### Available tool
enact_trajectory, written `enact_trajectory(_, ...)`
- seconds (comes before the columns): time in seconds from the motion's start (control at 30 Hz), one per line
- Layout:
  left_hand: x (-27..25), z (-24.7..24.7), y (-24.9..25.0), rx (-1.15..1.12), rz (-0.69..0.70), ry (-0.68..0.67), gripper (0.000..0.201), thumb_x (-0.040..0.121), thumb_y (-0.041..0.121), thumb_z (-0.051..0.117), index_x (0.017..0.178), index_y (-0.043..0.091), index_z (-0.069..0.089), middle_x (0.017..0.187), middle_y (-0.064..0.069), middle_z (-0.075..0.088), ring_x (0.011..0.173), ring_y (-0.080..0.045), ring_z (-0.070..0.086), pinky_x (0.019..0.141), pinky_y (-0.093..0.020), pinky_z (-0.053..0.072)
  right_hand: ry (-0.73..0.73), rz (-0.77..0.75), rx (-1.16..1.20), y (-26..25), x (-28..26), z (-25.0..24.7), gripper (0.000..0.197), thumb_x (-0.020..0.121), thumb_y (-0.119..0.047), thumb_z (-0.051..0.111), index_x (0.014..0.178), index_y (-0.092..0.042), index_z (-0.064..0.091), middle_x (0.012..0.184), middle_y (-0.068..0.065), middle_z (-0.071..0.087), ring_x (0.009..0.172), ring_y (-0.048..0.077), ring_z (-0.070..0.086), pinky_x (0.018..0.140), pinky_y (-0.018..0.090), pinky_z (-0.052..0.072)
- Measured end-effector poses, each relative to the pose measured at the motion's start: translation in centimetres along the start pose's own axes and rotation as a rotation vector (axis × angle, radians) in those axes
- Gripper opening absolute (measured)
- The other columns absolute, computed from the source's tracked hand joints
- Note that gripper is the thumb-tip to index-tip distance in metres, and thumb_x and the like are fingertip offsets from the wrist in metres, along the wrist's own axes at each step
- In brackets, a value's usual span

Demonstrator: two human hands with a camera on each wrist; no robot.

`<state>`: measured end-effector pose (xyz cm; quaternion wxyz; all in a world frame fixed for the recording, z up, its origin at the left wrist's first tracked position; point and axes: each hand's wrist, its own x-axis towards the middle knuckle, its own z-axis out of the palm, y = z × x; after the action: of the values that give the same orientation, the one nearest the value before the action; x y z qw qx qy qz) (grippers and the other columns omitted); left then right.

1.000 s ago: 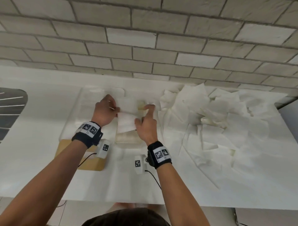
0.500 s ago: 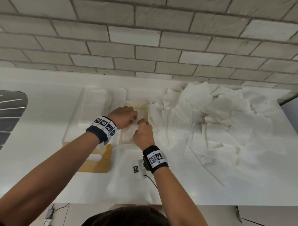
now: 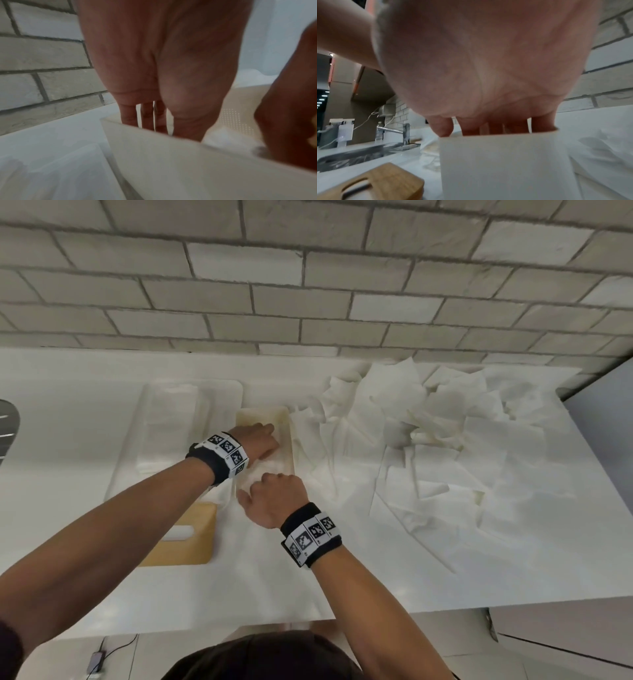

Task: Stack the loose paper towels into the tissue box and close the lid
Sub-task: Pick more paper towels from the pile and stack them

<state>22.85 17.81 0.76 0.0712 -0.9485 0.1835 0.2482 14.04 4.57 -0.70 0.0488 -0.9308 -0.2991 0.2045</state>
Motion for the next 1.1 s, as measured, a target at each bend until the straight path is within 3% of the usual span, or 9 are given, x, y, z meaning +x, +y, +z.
enact_trajectory(0.1, 0.9, -0.4, 0.7, -0.104, -0.054, 0.005, 0.028, 0.083, -0.011, 0.064, 0.089, 0.016, 0.061, 0.117, -0.005, 0.048, 0.104, -0.027, 0.053, 0.071, -0.038, 0.045, -0.008, -0.024, 0.036, -0.4, -0.2, 0.0, 0.073, 0.109, -0.064, 0.025, 0.135, -0.011, 0.068, 0.137, 0.015, 0.065, 0.122, 0.037, 0.062, 0.094, 0.048, 0.046)
enact_trajectory(0.3, 1.6, 1.3, 2.5, -0.147, -0.063, -0.032, 0.023, 0.089, 0.002, 0.074, 0.104, 0.017, 0.065, 0.118, -0.004, 0.053, 0.096, -0.024, 0.057, 0.078, -0.034, 0.046, -0.083, -0.087, 0.038, -0.1, -1.0, -0.8, 0.059, 0.112, -0.059, 0.03, 0.148, -0.024, 0.06, 0.145, 0.015, 0.062, 0.126, 0.038, 0.063, 0.1, 0.047, 0.048)
enact_trajectory(0.4, 1.2, -0.1, 3.0, -0.2, -0.107, -0.03, 0.021, 0.097, 0.015, 0.07, 0.116, 0.022, 0.062, 0.126, -0.005, 0.054, 0.106, -0.028, 0.06, 0.091, -0.036, 0.049, 0.093, -0.142, 0.184, 1.8, -2.9, -2.5, 0.04, 0.11, -0.041, 0.045, 0.125, -0.012, 0.068, 0.123, 0.013, 0.068, 0.105, 0.04, 0.07, 0.083, 0.046, 0.053)
enact_trajectory(0.57, -2.8, -2.3, 4.0, -0.392, -0.261, 0.257, 0.03, 0.101, 0.033, 0.065, 0.131, 0.029, 0.059, 0.13, 0.001, 0.058, 0.124, -0.027, 0.056, 0.099, -0.045, 0.049, 0.446, -0.1, 0.331, 11.5, -8.7, -5.4, 0.029, 0.101, -0.021, 0.056, 0.129, -0.023, 0.064, 0.119, 0.0, 0.071, 0.098, 0.027, 0.07, 0.078, 0.043, 0.06)
enact_trajectory(0.67, -5.8, -3.2, 7.7, -0.595, -0.222, 0.549, 0.019, 0.099, 0.029, 0.071, 0.118, 0.027, 0.068, 0.116, 0.005, 0.071, 0.108, -0.018, 0.067, 0.093, -0.043, 0.056, 0.324, 0.064, 0.105, 21.2, -11.8, -5.1, 0.059, 0.086, -0.004, 0.063, 0.138, -0.031, 0.056, 0.14, 0.0, 0.061, 0.122, 0.029, 0.063, 0.096, 0.044, 0.055)
enact_trajectory(0.8, -6.9, -3.0, 14.1, -0.885, -0.161, 0.669, 0.012, 0.097, 0.017, 0.077, 0.108, 0.02, 0.075, 0.103, 0.006, 0.077, 0.096, -0.009, 0.074, 0.084, -0.031, 0.061, 0.084, 0.261, -0.071, 31.9, -13.2, -2.5, 0.107, 0.076, 0.012, 0.059, 0.155, -0.055, 0.03, 0.174, 0.005, 0.007, 0.164, 0.037, 0.009, 0.126, 0.063, 0.022)
enact_trajectory(0.87, -6.1, -2.2, 17.3, -0.992, -0.158, 0.638, 0.009, 0.097, 0.017, 0.076, 0.105, 0.022, 0.075, 0.099, 0.01, 0.077, 0.095, -0.003, 0.073, 0.083, -0.03, 0.062, 0.079, 0.314, -0.012, 34.9, -13.1, -1.5, 0.09, 0.084, -0.003, 0.066, 0.151, -0.055, 0.039, 0.173, 0.009, 0.017, 0.16, 0.035, 0.025, 0.122, 0.063, 0.028)
enact_trajectory(0.97, -4.0, -1.1, 21.1, -1.082, -0.124, 0.579, 0.007, 0.098, 0.017, 0.075, 0.103, 0.023, 0.075, 0.094, 0.013, 0.076, 0.092, -0.003, 0.073, 0.082, -0.037, 0.062, 0.219, 0.334, 0.094, 36.6, -12.8, -1.3, 0.046, 0.087, -0.02, 0.068, 0.129, -0.04, 0.068, 0.147, 0.004, 0.058, 0.128, 0.033, 0.063, 0.104, 0.053, 0.048)
enact_trajectory(1.1, -1.1, -1.5, 24.6, -1.113, -0.106, 0.555, 0.022, 0.097, 0.037, 0.077, 0.115, 0.026, 0.071, 0.109, 0.013, 0.072, 0.097, -0.004, 0.07, 0.085, -0.037, 0.062, 0.492, 0.245, 0.237, 35.2, -12.2, -3.0, 0.036, 0.088, -0.017, 0.069, 0.119, -0.033, 0.075, 0.126, 0.004, 0.069, 0.104, 0.032, 0.071, 0.094, 0.049, 0.057)
